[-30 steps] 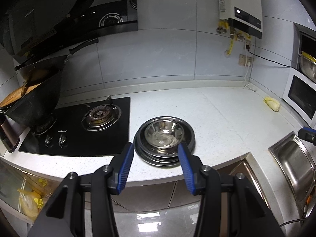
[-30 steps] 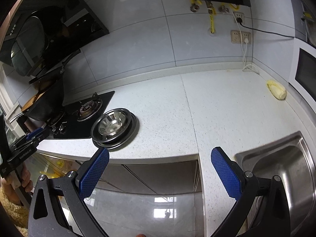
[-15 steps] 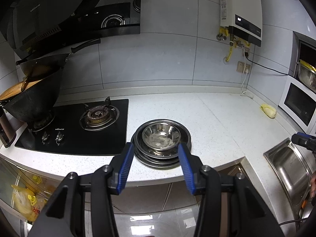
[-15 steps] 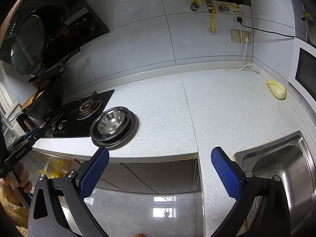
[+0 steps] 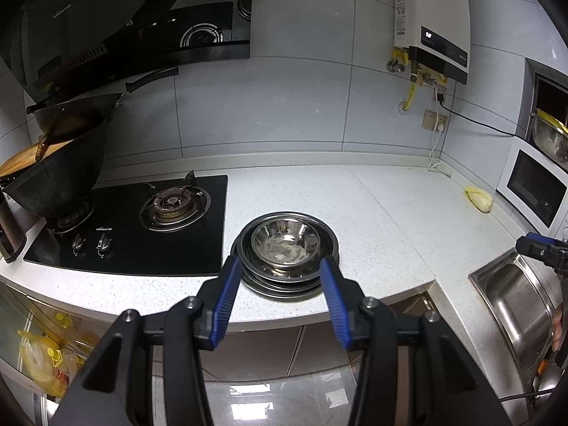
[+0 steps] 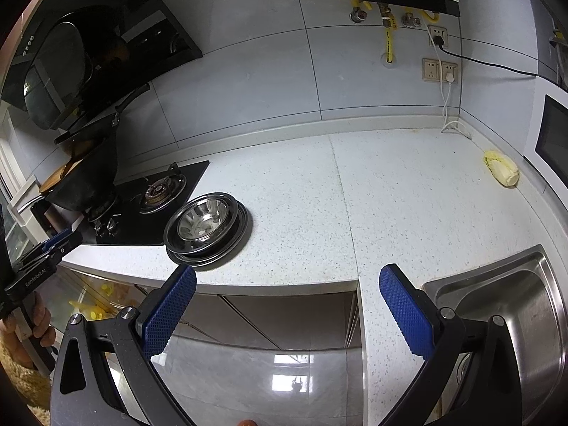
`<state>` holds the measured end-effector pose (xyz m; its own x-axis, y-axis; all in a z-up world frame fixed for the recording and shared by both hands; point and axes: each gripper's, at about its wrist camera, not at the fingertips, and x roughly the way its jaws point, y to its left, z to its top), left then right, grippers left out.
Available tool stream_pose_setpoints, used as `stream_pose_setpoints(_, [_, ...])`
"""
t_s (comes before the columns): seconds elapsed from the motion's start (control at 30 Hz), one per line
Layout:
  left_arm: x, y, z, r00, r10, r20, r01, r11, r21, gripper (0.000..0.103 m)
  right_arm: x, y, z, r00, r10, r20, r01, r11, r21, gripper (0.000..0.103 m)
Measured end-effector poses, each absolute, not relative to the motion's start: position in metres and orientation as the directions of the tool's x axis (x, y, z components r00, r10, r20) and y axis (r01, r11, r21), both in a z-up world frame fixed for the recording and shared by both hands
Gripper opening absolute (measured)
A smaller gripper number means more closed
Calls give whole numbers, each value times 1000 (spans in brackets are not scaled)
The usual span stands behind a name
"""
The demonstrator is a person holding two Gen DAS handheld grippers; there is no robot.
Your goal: Organize plates and bowls
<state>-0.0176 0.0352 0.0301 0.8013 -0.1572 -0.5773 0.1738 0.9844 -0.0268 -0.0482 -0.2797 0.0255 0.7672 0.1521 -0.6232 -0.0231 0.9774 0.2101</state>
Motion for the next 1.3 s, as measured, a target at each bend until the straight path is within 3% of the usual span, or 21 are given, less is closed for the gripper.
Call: stream_pose_setpoints(1.3, [-13,30,26,793,-155,-590,170,985,-30,45,-32,-270,28,760,164,-629,-67,982,175,102])
